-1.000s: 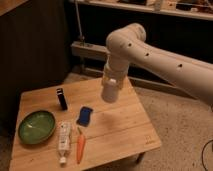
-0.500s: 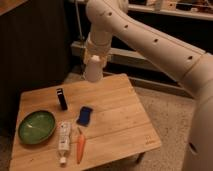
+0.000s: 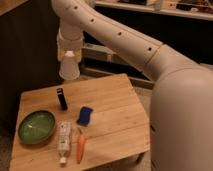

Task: Place the ceramic cup over the eraser

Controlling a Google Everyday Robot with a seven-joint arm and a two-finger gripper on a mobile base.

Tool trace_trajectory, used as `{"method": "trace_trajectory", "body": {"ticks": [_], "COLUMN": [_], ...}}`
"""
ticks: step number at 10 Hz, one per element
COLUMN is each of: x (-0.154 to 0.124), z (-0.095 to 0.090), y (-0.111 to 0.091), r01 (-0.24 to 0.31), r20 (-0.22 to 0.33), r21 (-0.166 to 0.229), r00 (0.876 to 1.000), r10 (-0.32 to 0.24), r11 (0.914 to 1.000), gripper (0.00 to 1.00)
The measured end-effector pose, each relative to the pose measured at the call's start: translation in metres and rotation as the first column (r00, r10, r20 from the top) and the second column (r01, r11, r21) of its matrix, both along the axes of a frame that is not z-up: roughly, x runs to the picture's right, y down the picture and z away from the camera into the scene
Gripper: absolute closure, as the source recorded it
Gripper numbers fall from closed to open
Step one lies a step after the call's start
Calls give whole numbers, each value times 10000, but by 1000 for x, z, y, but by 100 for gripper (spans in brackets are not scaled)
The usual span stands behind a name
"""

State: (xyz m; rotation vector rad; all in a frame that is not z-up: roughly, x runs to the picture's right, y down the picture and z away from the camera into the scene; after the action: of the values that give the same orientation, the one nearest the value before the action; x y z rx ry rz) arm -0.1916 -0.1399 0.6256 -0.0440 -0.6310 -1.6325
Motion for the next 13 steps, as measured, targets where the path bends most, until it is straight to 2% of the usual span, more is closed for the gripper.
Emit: {"method": "trace_trajectory", "body": {"ticks": [2,6,7,10,13], "x": [-22,-43,-49,-65,-67], "z": [8,49,54,76,94], "y": [7,39,44,61,74], "r01": [443,1018,1154,1393,1519], "r20": [387,811,918,1127,1185], "r21": [-57,-322,-327,-439,-509], "r00": [9983,9918,9895,9846,9823], "r10": [-441,-989,-1120,-1336,-1451], "r11": [9990,9943,9928,9893,9871], "gripper": [88,88,88,88,88]}}
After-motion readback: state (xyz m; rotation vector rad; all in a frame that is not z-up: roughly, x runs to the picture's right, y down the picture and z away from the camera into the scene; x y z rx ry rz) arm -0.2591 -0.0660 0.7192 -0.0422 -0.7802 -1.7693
